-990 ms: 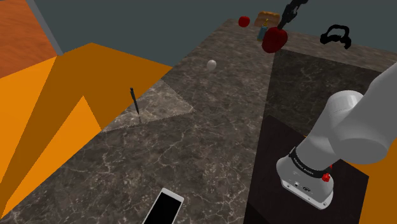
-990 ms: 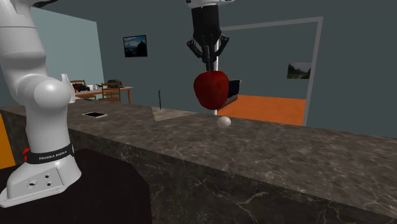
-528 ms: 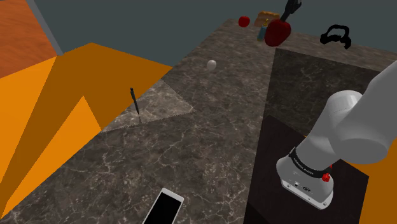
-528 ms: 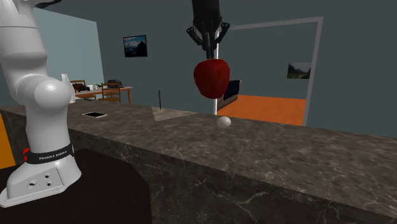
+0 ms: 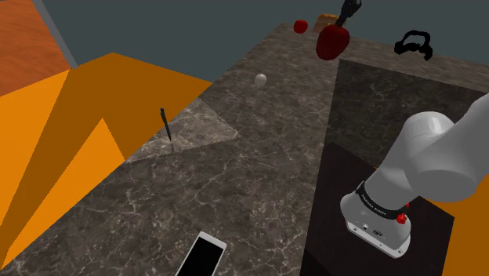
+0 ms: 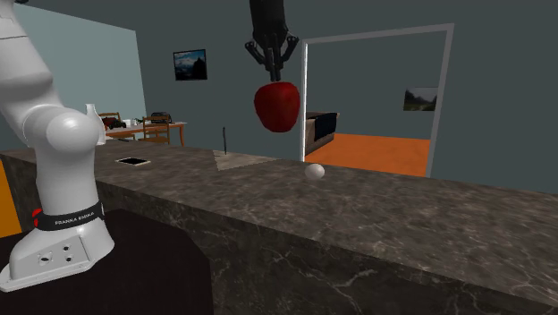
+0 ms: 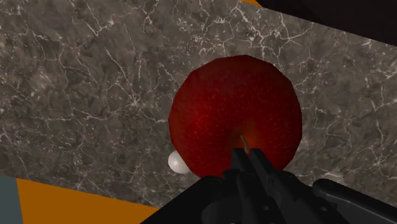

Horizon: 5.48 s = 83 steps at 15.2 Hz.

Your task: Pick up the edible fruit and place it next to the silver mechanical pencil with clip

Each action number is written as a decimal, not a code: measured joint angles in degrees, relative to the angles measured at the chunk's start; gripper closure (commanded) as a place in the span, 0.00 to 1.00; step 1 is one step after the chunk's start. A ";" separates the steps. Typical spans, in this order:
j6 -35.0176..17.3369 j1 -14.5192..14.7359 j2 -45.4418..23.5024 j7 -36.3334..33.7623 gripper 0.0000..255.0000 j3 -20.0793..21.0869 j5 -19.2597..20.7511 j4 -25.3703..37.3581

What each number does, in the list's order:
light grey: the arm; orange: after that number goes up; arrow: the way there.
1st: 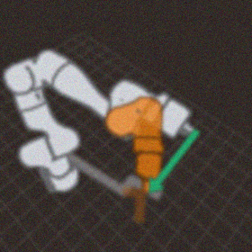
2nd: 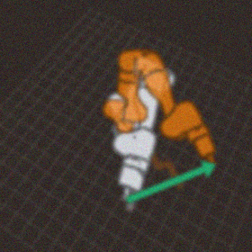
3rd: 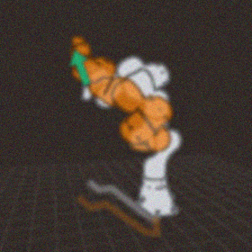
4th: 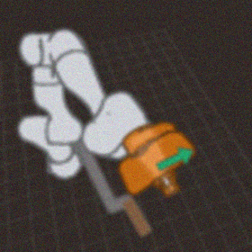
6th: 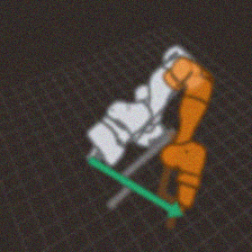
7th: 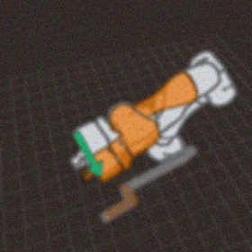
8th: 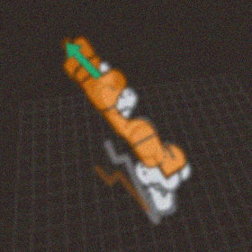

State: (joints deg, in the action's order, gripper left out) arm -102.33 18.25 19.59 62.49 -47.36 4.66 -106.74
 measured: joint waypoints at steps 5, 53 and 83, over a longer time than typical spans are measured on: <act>-0.94 -0.33 4.50 -8.55 1.00 7.89 2.25 -5.09; -1.26 18.13 -26.86 -70.00 1.00 52.35 1.30 22.54; -20.44 19.36 -31.33 -74.61 1.00 52.93 3.26 7.46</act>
State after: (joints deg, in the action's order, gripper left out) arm -122.77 37.61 -11.74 -12.12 5.57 7.92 -99.28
